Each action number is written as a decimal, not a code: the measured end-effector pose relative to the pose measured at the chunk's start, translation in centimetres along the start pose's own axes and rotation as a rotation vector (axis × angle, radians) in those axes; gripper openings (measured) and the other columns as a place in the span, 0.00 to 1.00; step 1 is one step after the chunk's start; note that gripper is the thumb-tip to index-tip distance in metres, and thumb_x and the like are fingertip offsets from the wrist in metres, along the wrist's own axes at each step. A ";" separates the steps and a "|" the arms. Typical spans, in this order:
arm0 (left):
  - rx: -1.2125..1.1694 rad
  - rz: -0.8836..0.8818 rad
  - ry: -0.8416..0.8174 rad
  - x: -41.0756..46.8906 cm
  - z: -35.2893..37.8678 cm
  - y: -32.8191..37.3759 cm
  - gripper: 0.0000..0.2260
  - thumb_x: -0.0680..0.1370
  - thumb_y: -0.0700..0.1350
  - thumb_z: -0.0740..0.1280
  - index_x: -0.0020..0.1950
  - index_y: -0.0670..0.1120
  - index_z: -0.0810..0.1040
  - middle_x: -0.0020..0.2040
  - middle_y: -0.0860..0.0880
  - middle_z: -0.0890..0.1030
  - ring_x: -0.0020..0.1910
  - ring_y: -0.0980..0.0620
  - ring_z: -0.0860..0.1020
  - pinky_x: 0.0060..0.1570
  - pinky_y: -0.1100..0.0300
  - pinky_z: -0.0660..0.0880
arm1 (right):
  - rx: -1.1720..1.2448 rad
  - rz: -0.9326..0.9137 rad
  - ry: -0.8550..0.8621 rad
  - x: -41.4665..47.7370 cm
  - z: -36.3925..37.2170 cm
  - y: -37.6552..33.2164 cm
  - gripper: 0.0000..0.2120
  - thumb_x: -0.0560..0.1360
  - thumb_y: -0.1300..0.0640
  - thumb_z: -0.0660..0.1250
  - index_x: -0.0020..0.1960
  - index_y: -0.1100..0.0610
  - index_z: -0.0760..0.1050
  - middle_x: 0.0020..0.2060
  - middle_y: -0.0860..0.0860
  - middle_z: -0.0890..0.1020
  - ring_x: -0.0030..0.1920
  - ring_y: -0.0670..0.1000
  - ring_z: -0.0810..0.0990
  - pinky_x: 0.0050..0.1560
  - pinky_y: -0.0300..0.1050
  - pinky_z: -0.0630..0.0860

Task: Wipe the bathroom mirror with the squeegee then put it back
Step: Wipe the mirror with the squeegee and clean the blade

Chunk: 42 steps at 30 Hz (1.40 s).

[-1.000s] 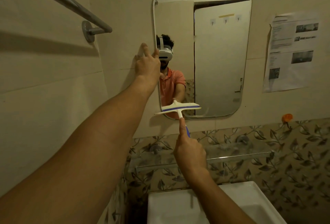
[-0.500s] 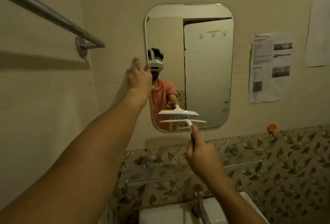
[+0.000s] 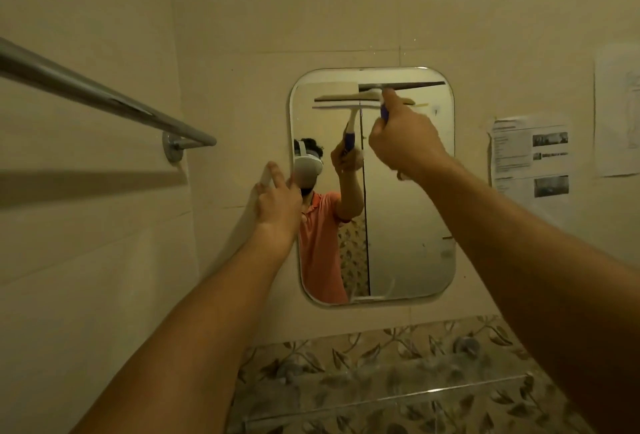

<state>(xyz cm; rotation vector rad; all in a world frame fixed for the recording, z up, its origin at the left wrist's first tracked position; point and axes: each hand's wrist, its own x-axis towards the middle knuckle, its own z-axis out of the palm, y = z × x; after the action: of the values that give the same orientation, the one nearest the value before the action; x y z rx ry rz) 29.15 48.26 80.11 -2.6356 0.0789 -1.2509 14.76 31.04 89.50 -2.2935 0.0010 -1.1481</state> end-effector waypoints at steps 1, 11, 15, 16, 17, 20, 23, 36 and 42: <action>-0.005 0.001 -0.001 0.1 0.2 -0.1 0.32 0.80 0.54 0.69 0.80 0.46 0.61 0.79 0.30 0.49 0.69 0.33 0.72 0.64 0.48 0.75 | -0.002 -0.014 0.006 1.0 -0.1 -0.6 0.25 0.84 0.56 0.57 0.79 0.47 0.56 0.44 0.55 0.76 0.38 0.54 0.79 0.27 0.45 0.74; -0.195 -0.023 -0.040 0.8 1.2 -0.5 0.38 0.80 0.56 0.67 0.83 0.48 0.50 0.80 0.34 0.48 0.71 0.31 0.68 0.60 0.48 0.75 | -0.111 -0.039 -0.020 4.0 0.0 -2.4 0.31 0.80 0.60 0.61 0.81 0.49 0.56 0.51 0.55 0.75 0.41 0.54 0.79 0.31 0.49 0.79; -0.030 0.029 -0.025 0.5 0.6 -0.3 0.44 0.77 0.59 0.70 0.83 0.46 0.48 0.79 0.30 0.45 0.69 0.31 0.71 0.64 0.47 0.74 | -0.109 -0.027 -0.040 2.5 0.6 -1.8 0.30 0.81 0.61 0.60 0.80 0.50 0.56 0.49 0.55 0.74 0.41 0.54 0.79 0.31 0.47 0.77; 0.008 0.039 -0.023 0.4 0.2 -0.4 0.45 0.77 0.61 0.69 0.83 0.46 0.48 0.79 0.30 0.45 0.69 0.33 0.71 0.66 0.47 0.72 | -0.111 -0.022 -0.040 1.8 1.0 -1.5 0.30 0.81 0.61 0.60 0.81 0.49 0.55 0.45 0.54 0.74 0.40 0.53 0.78 0.31 0.47 0.77; 0.046 0.036 -0.021 0.3 0.1 -0.5 0.46 0.76 0.62 0.69 0.83 0.46 0.47 0.79 0.30 0.46 0.68 0.35 0.73 0.66 0.48 0.72 | -0.114 -0.016 -0.043 1.0 1.5 -1.0 0.31 0.82 0.60 0.60 0.81 0.48 0.53 0.43 0.54 0.73 0.39 0.52 0.78 0.32 0.47 0.78; 0.099 0.049 0.012 0.2 0.1 -0.6 0.45 0.76 0.63 0.69 0.83 0.47 0.48 0.79 0.29 0.48 0.66 0.36 0.75 0.62 0.50 0.75 | -0.105 0.009 -0.056 -2.0 3.2 0.7 0.31 0.83 0.58 0.59 0.82 0.46 0.51 0.40 0.54 0.74 0.37 0.53 0.77 0.34 0.49 0.79; 0.075 0.051 -0.038 -0.1 -0.4 -0.5 0.46 0.75 0.64 0.69 0.83 0.47 0.48 0.79 0.30 0.47 0.65 0.34 0.75 0.59 0.50 0.77 | -0.133 0.019 -0.049 -4.9 5.0 2.5 0.30 0.84 0.54 0.56 0.82 0.44 0.48 0.38 0.55 0.75 0.35 0.53 0.76 0.31 0.48 0.75; 0.038 0.024 -0.081 -0.6 -1.7 0.0 0.44 0.76 0.60 0.71 0.83 0.47 0.50 0.80 0.31 0.45 0.64 0.34 0.76 0.59 0.48 0.77 | -0.203 0.147 -0.175 -17.8 11.7 9.4 0.38 0.85 0.56 0.56 0.80 0.38 0.32 0.33 0.53 0.74 0.30 0.53 0.74 0.29 0.47 0.74; 0.062 0.015 -0.059 -0.6 -1.2 -0.1 0.45 0.76 0.62 0.71 0.83 0.48 0.51 0.79 0.32 0.46 0.59 0.35 0.78 0.51 0.50 0.79 | -0.235 0.212 -0.222 -21.4 13.7 11.1 0.36 0.85 0.57 0.55 0.82 0.43 0.34 0.32 0.52 0.74 0.28 0.50 0.71 0.24 0.43 0.61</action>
<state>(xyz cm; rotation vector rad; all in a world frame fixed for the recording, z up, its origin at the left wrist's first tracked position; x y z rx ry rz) 27.85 48.17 80.44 -2.6118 0.0498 -1.1514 14.03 33.71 61.90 -2.5436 0.3013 -0.8188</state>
